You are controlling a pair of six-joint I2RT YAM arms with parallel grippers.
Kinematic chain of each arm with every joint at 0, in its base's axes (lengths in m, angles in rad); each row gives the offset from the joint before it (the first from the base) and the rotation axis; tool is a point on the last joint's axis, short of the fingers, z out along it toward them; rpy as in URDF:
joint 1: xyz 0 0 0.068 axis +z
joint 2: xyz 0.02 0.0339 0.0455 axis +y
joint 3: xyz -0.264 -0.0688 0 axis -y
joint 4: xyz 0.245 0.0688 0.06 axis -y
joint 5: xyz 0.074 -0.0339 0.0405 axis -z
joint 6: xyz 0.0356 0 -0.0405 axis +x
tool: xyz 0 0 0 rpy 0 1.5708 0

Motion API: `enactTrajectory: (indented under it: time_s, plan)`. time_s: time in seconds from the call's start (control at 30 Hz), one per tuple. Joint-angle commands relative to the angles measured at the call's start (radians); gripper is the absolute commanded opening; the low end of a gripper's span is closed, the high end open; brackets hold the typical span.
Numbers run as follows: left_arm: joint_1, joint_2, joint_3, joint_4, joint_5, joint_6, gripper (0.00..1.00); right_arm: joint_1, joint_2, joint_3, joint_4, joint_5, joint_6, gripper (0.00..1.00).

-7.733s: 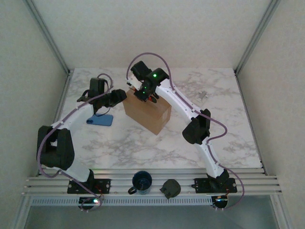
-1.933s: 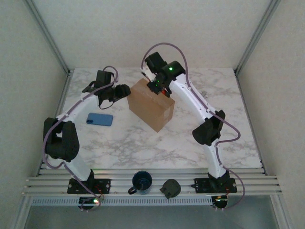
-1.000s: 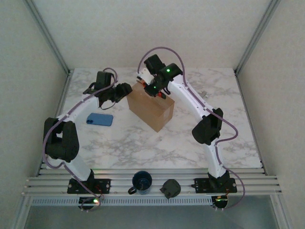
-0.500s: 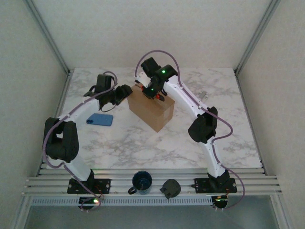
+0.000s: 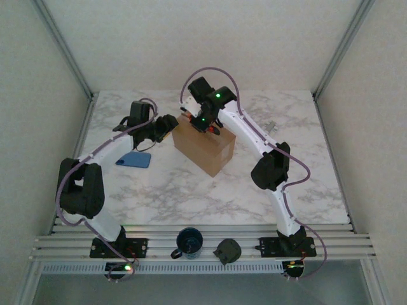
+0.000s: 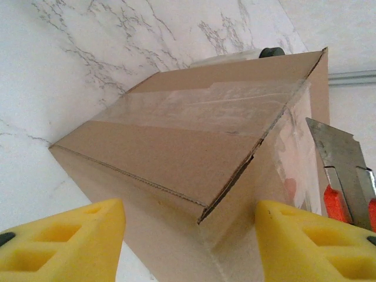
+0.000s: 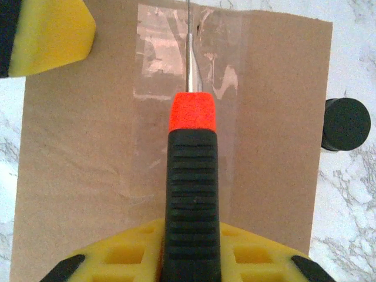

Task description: Unpack the express box

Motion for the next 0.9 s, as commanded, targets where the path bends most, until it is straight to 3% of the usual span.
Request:
enactTrajectory:
  time_s: [0.0, 0.87]
  plan:
    - [-0.01, 0.015, -0.011, -0.045, -0.029, 0.001, 0.59, 0.009, 0.015, 0.034, -0.037, 0.029, -0.022, 0.0]
    - [-0.01, 0.032, 0.003, -0.054, -0.035, 0.009, 0.57, 0.019, 0.072, 0.1, -0.077, 0.031, -0.037, 0.0]
